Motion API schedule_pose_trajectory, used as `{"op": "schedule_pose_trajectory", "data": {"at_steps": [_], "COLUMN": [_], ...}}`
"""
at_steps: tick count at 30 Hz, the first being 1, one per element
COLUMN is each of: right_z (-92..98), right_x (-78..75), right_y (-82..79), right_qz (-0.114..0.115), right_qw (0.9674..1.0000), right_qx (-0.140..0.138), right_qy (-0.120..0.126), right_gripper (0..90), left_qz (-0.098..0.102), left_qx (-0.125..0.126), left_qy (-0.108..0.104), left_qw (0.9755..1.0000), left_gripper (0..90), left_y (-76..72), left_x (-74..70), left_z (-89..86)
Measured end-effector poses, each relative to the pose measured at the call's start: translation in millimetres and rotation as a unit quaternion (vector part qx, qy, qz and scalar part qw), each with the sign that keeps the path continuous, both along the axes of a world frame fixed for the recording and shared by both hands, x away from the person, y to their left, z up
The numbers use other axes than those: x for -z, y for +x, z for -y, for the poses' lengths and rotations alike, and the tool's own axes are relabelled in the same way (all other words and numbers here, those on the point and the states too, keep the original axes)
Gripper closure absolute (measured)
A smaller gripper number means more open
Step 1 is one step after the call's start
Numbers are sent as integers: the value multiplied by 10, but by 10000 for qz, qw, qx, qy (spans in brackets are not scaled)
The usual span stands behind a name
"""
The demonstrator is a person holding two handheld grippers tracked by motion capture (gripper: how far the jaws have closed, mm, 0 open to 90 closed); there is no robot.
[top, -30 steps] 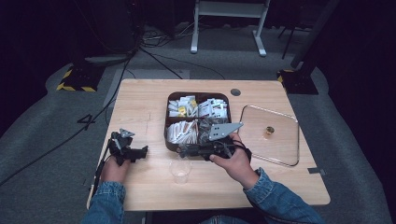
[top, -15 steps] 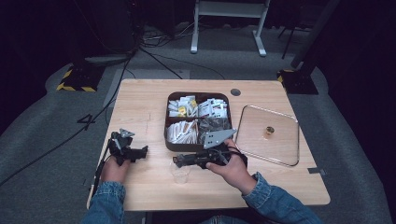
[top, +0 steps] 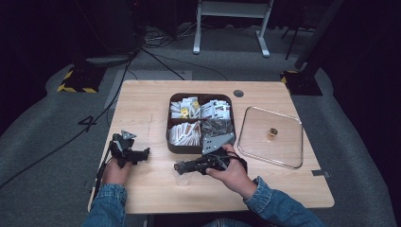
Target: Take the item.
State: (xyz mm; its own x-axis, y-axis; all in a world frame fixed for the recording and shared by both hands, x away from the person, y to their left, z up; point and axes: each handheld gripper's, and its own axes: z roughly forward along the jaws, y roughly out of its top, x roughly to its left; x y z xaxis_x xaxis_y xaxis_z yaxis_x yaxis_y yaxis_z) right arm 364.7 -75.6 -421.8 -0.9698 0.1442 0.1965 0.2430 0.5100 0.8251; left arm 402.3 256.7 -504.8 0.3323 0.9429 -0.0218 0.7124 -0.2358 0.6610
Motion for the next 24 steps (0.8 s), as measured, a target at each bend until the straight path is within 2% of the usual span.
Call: {"op": "schedule_pose_trajectory", "data": {"at_steps": [3, 7, 15, 24], "right_z": [-12, 6, 59, 194], "right_x": [23, 9, -70, -156], "right_y": [4, 32, 51, 149], "right_qz": [53, 79, 249, 399], "right_qw": [10000, 9998, 9991, 9969], "right_qx": [61, 183, 305, 640], "right_qy": [-23, 64, 131, 219], "right_gripper": [681, 596, 557, 528], "left_qz": [3, 11, 12, 13], "left_qx": [0, 3, 5, 9], "left_qy": [-10, -5, -6, -12], "left_qw": [10000, 10000, 10000, 10000], "left_gripper": [0, 0, 0, 0], "left_y": [1, 2, 2, 6], "left_x": [1, 1, 2, 2], "left_z": [1, 0, 0, 1]}}
